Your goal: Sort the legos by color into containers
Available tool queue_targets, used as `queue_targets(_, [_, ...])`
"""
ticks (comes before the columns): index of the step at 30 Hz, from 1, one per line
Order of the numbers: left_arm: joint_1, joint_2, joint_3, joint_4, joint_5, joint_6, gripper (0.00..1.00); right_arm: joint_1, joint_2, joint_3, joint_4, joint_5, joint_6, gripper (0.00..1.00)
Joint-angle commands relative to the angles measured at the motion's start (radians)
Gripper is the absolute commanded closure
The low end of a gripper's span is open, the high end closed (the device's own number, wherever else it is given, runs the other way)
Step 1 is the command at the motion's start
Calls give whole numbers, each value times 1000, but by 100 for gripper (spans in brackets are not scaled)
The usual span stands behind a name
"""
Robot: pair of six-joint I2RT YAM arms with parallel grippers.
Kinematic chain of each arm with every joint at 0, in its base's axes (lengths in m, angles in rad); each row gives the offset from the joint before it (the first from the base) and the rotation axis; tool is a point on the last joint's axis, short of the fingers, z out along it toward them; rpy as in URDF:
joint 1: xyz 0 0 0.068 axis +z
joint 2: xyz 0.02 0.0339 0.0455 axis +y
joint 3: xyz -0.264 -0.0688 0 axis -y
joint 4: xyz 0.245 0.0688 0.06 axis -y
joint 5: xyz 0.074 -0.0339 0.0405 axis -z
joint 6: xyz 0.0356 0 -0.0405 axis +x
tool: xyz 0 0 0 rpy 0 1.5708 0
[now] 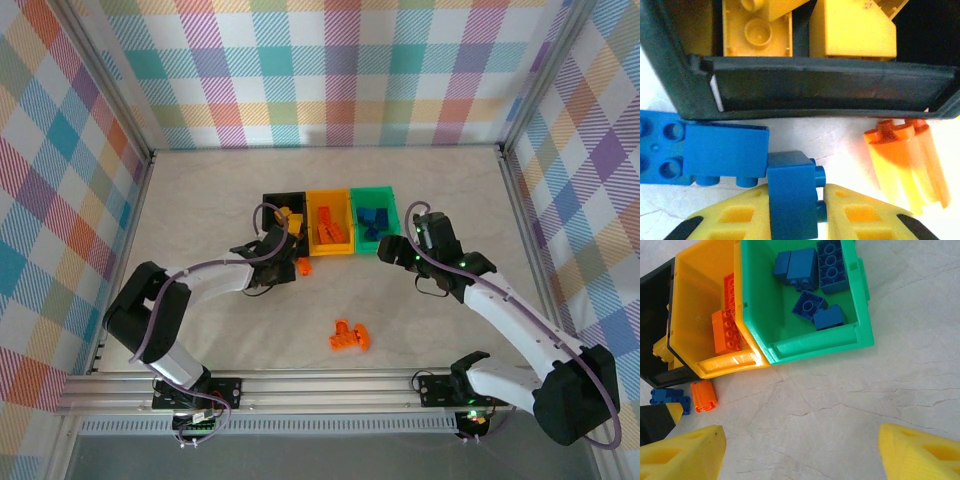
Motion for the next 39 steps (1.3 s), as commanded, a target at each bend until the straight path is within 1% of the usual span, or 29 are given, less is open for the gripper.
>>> queue_targets(1, [9, -70, -33, -50, 0, -4, 75, -4, -6, 0, 2, 1, 10, 20])
queue_targets(4, [-7, -147, -50, -82, 35, -19, 77, -4, -7, 6, -4, 6, 9, 20])
queue_targets(8, [-57, -226, -27, -136, 71, -42, 77, -4, -11, 5, -5, 25, 10, 20])
queue_targets(10, [-74, -219, 29, -148, 96, -47, 78, -4, -13, 1, -1, 33, 13, 20])
queue_targets(12, [-78, -176, 114, -133, 135, -51, 78, -4, -15, -2, 1, 36, 16, 20])
queue_targets(16, [-94, 4, 349, -85, 203, -47, 78, -4, -15, -4, -6, 36, 19, 20])
queue_targets(18, [-109, 123, 505, -79, 230, -40, 78, -4, -18, -6, -18, 42, 17, 20])
queue_targets(22, [-120, 358, 814, -139, 252, -14, 79, -4, -35, -16, -32, 46, 15, 20])
queue_targets(25, [-120, 507, 1025, -218, 247, 8, 80, -6, -44, -27, -38, 47, 15, 20])
queue_targets(29, [-126, 656, 1235, -321, 234, 30, 80, -5, -50, -34, -40, 43, 13, 20])
queue_targets(31, [-127, 708, 1298, -355, 229, 34, 80, -6, -52, -35, -40, 43, 11, 20])
queue_targets(32, [-127, 729, 1325, -367, 226, 34, 78, -7, -52, -36, -38, 43, 12, 20])
queue_targets(33, [-127, 743, 1343, -375, 228, 34, 74, -7, -53, -36, -38, 41, 10, 20])
queue_targets(37, [-140, 739, 1356, -373, 215, 38, 49, -9, -54, -36, -37, 40, 7, 19])
queue_targets(39, [-153, 718, 1354, -374, 199, 50, 42, -10, -54, -34, -37, 40, 5, 19])
